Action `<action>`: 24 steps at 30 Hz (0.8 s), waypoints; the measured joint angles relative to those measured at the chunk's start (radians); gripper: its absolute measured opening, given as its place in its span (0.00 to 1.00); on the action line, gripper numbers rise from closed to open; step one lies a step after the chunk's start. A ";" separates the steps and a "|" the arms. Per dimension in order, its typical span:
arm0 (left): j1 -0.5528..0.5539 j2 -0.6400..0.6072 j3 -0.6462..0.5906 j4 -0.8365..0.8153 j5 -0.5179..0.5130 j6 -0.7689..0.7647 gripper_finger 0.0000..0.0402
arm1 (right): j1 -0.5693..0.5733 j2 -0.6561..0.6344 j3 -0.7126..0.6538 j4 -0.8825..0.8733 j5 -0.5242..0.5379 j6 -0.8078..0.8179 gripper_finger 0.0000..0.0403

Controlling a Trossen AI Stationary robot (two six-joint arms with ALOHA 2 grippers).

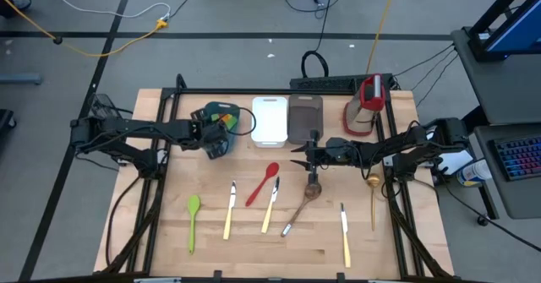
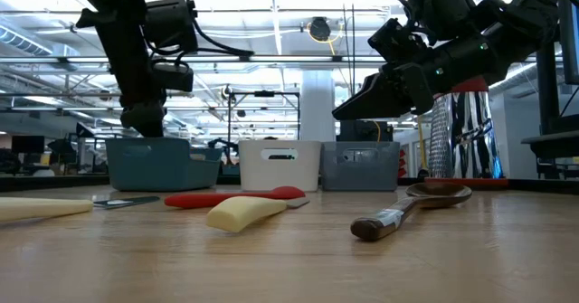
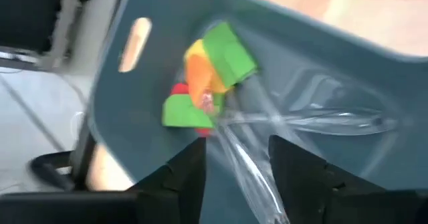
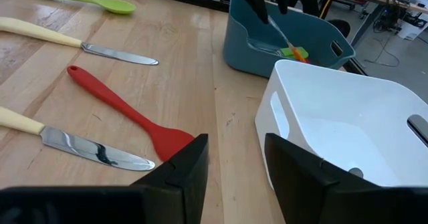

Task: Pick & Place Kitchen Items
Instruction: Put the orange spatula into the blue bin, then put the red serving spoon into the white bin

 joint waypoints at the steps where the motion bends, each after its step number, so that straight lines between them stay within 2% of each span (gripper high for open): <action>1: 0.000 0.000 0.000 0.004 0.019 -0.009 0.44 | 0.000 0.000 0.000 0.000 0.000 0.000 0.35; 8: -0.003 0.000 0.000 0.011 0.056 -0.035 0.51 | 0.000 0.000 0.000 0.000 0.001 0.003 0.35; 15: -0.003 -0.003 0.000 0.042 0.054 -0.031 0.49 | 0.000 0.000 0.000 -0.001 -0.001 0.014 0.36; 24: -0.005 -0.023 0.000 0.181 0.054 0.013 0.46 | 0.000 0.000 0.000 -0.004 -0.023 0.026 0.50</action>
